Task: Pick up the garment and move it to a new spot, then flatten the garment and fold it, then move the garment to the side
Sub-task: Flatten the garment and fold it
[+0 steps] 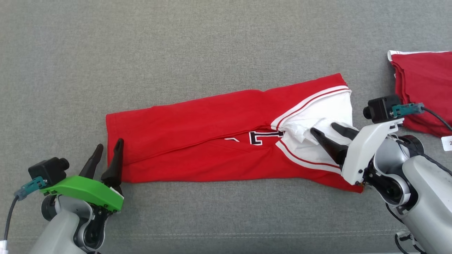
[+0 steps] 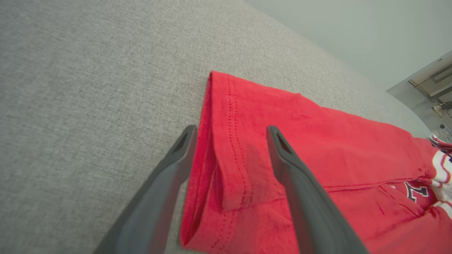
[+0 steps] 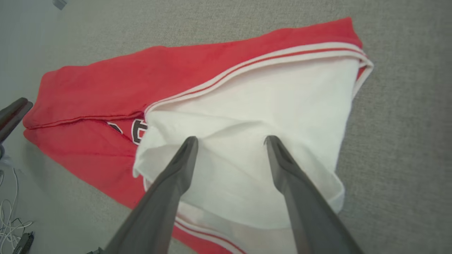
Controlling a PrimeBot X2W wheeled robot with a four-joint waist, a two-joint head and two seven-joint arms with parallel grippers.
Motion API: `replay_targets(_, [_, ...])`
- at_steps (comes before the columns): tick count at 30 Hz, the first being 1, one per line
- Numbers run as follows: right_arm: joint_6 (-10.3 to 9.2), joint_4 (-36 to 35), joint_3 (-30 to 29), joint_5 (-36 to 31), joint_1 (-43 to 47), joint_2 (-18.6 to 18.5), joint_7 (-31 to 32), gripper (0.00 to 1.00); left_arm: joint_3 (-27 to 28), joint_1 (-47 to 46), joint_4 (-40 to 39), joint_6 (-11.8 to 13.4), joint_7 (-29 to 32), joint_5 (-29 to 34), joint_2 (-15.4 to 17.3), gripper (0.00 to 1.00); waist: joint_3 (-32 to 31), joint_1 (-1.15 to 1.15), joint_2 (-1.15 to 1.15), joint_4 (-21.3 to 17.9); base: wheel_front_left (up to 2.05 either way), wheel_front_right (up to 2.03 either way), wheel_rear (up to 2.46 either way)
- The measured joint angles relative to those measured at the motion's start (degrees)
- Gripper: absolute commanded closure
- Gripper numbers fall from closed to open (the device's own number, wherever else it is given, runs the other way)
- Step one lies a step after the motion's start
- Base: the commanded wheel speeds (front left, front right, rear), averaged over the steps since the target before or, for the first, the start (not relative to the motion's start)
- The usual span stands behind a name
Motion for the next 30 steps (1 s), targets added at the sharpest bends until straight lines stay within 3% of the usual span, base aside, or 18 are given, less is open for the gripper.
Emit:
replay_targets(7, [-0.08,0.13,-0.41,0.58,2.74,0.57,-0.67,0.0,1.26,1.2,-0.05,0.0,-0.45,-0.56,0.11,0.0,-0.7,0.0,0.0,-1.67,0.0,0.0,0.0])
replay_targets(17, [-0.69,-5.11,-6.76,6.05,7.42,5.67,-8.49,0.0,3.27,3.1,-1.68,0.0,-0.93,-1.94,0.6,0.0,-1.28,0.0,0.0,-3.33,0.0,0.0,0.0])
replay_targets(30, [-1.24,-4.85,-12.28,10.54,14.02,5.45,-12.3,0.0,4.89,6.69,-6.69,0.0,-0.99,-1.49,1.2,0.0,-0.71,0.0,0.0,-7.02,0.0,0.0,0.0])
